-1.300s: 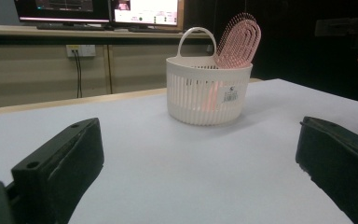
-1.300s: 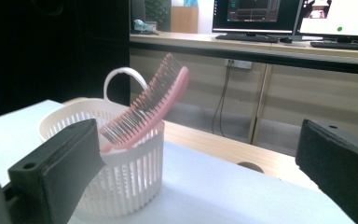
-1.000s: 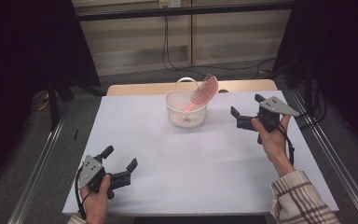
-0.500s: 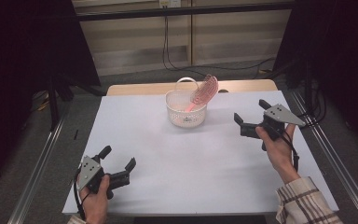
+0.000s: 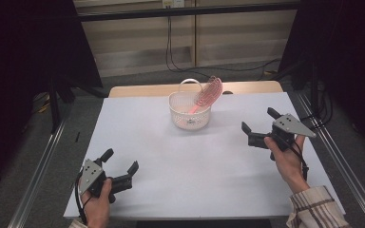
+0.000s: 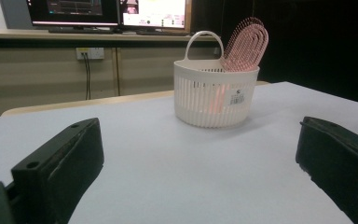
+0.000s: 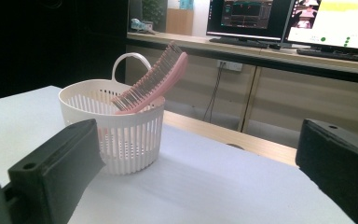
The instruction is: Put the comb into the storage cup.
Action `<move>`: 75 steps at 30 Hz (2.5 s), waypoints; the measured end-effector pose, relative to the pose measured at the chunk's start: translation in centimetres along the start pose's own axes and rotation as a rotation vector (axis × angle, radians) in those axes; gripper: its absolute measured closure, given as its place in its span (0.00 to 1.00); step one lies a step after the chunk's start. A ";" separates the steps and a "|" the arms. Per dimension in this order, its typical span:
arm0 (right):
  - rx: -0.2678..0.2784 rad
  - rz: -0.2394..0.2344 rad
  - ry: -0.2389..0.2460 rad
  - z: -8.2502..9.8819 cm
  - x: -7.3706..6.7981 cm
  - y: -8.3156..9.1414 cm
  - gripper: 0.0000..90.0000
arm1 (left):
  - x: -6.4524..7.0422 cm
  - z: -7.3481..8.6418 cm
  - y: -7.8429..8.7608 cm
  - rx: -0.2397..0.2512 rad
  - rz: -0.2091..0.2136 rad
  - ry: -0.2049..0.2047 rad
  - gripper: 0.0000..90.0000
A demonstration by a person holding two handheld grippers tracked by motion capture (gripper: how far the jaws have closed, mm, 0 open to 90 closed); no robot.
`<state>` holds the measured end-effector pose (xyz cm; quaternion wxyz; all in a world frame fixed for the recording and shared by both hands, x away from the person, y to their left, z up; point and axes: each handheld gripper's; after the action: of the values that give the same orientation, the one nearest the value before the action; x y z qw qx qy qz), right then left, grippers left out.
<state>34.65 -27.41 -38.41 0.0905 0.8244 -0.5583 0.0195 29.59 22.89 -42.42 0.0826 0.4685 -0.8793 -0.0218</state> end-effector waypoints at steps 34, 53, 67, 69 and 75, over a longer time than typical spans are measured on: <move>0.007 0.051 -0.027 2.6 0.1 6.0 0.00 | 0.1 -0.1 0.5 0.000 -0.003 0.002 0.01; 0.019 0.074 -0.063 4.1 0.4 9.4 0.00 | 0.2 -0.1 0.8 0.002 -0.011 0.002 0.01; -0.034 0.090 -0.052 5.9 0.5 11.4 0.00 | 0.2 0.0 1.3 0.002 -0.008 0.001 0.01; -0.048 0.076 -0.046 6.0 0.3 11.1 0.00 | 0.2 0.0 1.3 0.003 -0.003 0.000 0.01; -0.011 0.082 -0.052 5.8 0.5 10.8 0.00 | 0.3 0.2 1.0 -0.027 0.002 -0.005 0.01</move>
<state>24.48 -32.77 -42.65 0.0796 0.8005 -0.5941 -0.0012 28.58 23.24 -42.43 0.0868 0.4662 -0.8797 -0.0348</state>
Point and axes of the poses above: each handheld gripper's, and its own axes: y roughly backward along the jaws, z roughly out of its underside, x roughly to its right, and after that the axes turned 4 degrees about y, right-handed
